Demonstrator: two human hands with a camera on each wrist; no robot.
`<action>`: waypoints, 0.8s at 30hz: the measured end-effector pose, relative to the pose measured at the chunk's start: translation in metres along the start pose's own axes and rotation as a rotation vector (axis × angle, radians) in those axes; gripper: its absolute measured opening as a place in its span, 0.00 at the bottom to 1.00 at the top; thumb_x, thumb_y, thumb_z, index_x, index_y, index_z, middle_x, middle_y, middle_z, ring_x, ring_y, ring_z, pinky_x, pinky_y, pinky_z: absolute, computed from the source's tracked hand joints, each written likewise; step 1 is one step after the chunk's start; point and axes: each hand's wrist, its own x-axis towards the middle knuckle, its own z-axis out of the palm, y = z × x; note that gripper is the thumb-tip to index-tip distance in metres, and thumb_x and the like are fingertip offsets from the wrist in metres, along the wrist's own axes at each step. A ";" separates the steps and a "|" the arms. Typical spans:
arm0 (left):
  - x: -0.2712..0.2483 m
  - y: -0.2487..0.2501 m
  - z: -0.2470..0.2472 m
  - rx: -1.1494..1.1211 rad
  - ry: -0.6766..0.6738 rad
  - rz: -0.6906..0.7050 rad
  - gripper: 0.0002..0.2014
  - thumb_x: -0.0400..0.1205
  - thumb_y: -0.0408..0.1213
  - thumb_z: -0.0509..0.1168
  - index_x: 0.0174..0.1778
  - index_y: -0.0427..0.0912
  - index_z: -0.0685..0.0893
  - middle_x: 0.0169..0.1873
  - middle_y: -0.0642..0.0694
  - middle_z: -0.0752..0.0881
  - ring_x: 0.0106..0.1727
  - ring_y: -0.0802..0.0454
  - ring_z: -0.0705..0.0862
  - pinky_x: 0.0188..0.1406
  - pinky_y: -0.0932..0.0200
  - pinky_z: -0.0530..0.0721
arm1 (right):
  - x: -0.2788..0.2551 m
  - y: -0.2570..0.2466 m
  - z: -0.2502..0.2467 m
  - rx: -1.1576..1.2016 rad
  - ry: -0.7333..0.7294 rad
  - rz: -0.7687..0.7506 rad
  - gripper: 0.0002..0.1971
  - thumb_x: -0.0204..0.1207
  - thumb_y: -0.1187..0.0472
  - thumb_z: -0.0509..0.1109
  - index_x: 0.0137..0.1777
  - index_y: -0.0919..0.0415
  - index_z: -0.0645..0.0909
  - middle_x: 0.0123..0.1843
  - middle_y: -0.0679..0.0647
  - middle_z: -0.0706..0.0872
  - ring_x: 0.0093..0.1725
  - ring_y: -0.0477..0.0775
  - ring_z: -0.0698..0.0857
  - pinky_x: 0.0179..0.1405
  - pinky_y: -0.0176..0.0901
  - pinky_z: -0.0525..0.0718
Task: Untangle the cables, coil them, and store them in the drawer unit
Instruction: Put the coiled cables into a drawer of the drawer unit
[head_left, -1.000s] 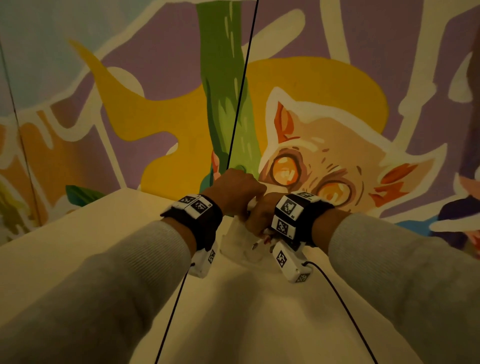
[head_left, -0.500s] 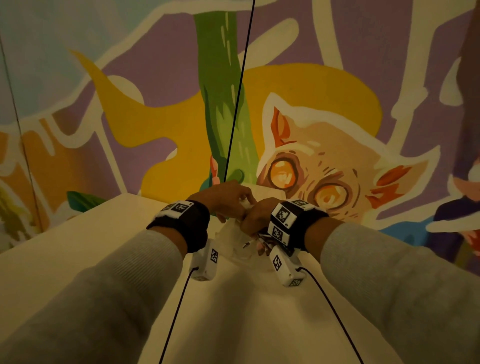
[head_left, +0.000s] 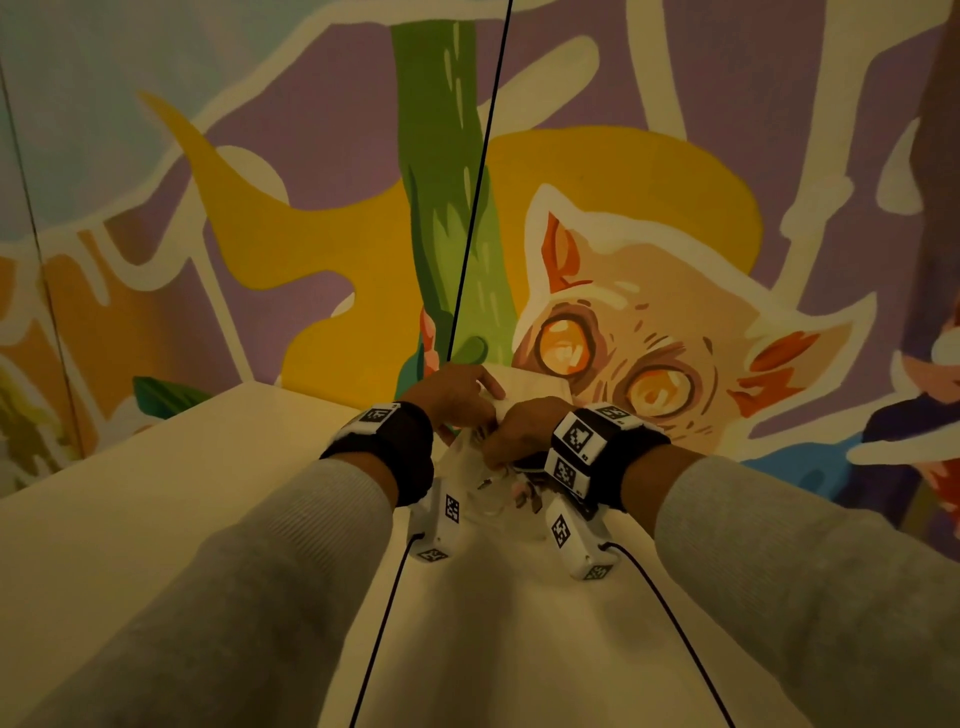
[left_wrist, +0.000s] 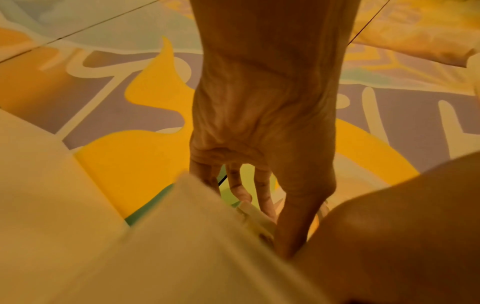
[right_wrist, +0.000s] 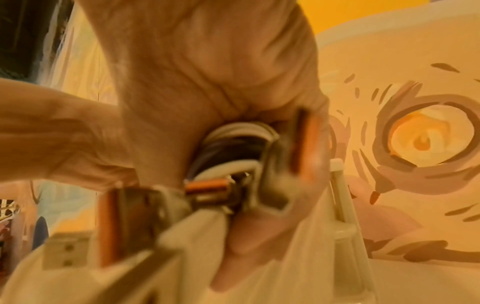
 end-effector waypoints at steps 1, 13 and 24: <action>0.001 -0.001 0.003 -0.014 0.038 -0.003 0.21 0.79 0.31 0.77 0.67 0.52 0.84 0.62 0.47 0.81 0.49 0.48 0.86 0.20 0.58 0.84 | 0.002 0.000 0.000 -0.006 -0.003 0.016 0.13 0.79 0.48 0.76 0.56 0.56 0.89 0.52 0.54 0.83 0.45 0.51 0.81 0.33 0.37 0.75; 0.003 -0.009 0.023 -0.137 0.201 -0.019 0.17 0.75 0.25 0.76 0.52 0.48 0.84 0.38 0.48 0.84 0.35 0.49 0.86 0.20 0.57 0.83 | -0.023 0.008 -0.009 -0.186 0.100 -0.140 0.33 0.79 0.33 0.73 0.65 0.63 0.86 0.49 0.55 0.85 0.46 0.55 0.84 0.45 0.45 0.87; 0.003 -0.015 0.033 0.134 0.333 0.134 0.15 0.74 0.40 0.83 0.47 0.51 0.82 0.58 0.43 0.88 0.57 0.44 0.87 0.47 0.56 0.77 | -0.019 0.031 0.021 -0.171 0.151 -0.157 0.31 0.84 0.36 0.69 0.71 0.65 0.81 0.70 0.64 0.84 0.68 0.64 0.81 0.54 0.49 0.79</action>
